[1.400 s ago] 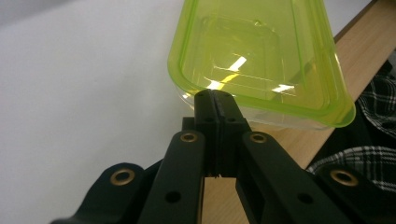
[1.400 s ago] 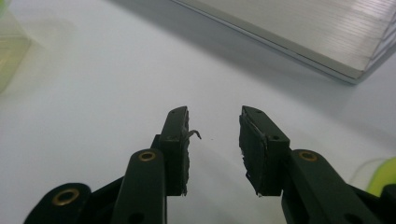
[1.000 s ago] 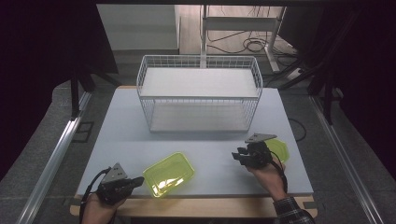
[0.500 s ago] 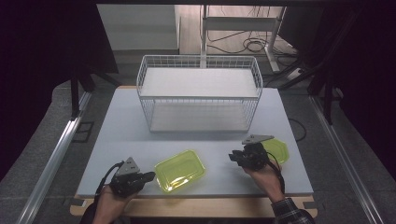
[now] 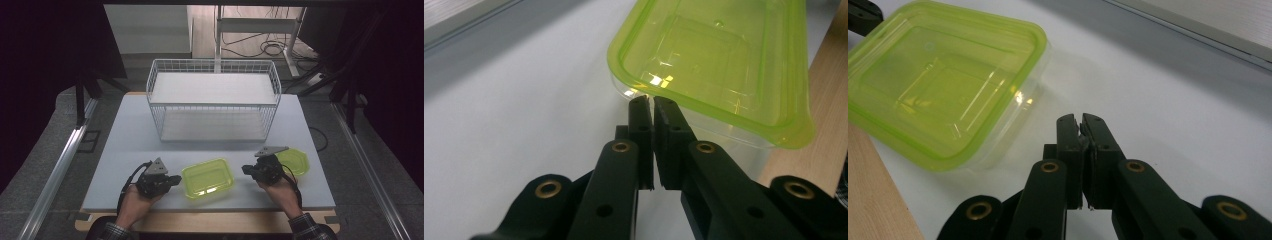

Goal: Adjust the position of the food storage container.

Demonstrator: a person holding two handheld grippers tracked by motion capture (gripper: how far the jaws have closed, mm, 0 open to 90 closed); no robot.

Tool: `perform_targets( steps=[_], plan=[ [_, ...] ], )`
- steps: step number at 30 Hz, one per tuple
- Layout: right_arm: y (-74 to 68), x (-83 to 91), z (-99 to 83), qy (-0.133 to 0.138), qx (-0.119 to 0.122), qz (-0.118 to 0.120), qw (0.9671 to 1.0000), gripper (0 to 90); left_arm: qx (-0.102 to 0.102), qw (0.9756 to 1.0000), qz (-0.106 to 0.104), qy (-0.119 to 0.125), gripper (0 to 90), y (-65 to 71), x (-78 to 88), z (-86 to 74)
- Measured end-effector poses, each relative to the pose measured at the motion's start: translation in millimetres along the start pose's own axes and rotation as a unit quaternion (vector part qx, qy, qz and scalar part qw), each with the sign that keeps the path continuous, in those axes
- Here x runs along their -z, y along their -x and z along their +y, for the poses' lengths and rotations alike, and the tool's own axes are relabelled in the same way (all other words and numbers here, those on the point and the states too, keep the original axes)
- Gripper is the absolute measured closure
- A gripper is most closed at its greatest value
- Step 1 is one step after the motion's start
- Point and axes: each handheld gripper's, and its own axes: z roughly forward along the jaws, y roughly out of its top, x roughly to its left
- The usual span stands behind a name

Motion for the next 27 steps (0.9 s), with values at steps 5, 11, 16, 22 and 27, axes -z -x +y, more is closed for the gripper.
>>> perform_targets(
  steps=[5,11,16,22,27],
  plan=[
    [2.3,1.0,-1.5,0.002,-0.005,0.004,1.0000,84.4,-0.006,1.0000,-0.007,-0.003,86.9,-3.8,-11.1,11.9],
    [1.9,1.0,-2.0,-0.002,-0.001,-0.004,1.0000,84.4,-0.013,0.9998,-0.011,-0.007,86.5,-8.9,-19.3,19.7],
    [4.5,4.5,-3.0,0.002,-0.003,-0.011,0.9999,84.6,-0.006,1.0000,-0.004,-0.004,82.1,-9.3,-16.6,14.1],
    [7.6,7.9,-4.4,0.015,-0.011,-0.022,0.9996,73.3,-0.004,0.9997,0.026,0.002,53.5,-5.5,-6.6,3.6],
    [10.0,10.3,-5.1,0.021,-0.020,-0.030,0.9991,60.2,-0.021,0.9984,0.051,-0.004,28.5,-2.3,-3.6,-1.6]
  ],
)
